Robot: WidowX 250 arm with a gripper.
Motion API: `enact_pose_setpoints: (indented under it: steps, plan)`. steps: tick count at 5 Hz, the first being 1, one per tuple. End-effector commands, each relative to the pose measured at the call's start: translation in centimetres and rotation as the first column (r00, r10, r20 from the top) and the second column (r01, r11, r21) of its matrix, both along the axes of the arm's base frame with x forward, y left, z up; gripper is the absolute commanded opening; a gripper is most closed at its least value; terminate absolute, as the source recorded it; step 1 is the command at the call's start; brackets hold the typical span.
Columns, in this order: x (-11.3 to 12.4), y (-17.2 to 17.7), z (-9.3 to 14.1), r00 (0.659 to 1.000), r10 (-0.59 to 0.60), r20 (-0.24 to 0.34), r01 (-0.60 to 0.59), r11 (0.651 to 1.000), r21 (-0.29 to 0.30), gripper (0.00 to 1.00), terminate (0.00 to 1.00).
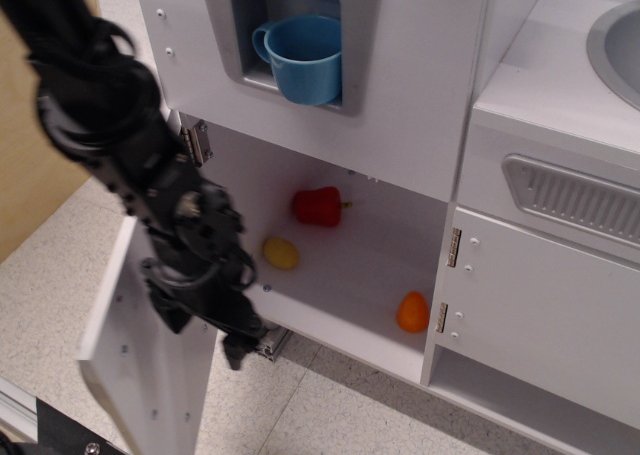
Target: Open low fridge
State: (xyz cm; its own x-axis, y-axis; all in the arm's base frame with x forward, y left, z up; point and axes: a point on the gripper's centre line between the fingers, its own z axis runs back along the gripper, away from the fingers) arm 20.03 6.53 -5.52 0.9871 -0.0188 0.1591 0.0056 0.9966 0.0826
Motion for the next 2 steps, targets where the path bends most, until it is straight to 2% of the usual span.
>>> enact_pose_setpoints:
  steps: [1,2]
  plan:
    - [-0.8,4.5,1.6,0.999,0.002,0.051,-0.003,1.0,0.016,1.0,0.0]
    - [-1.1,6.5,1.8,0.999,0.014,0.044,-0.016,1.0,0.025,1.0,0.0]
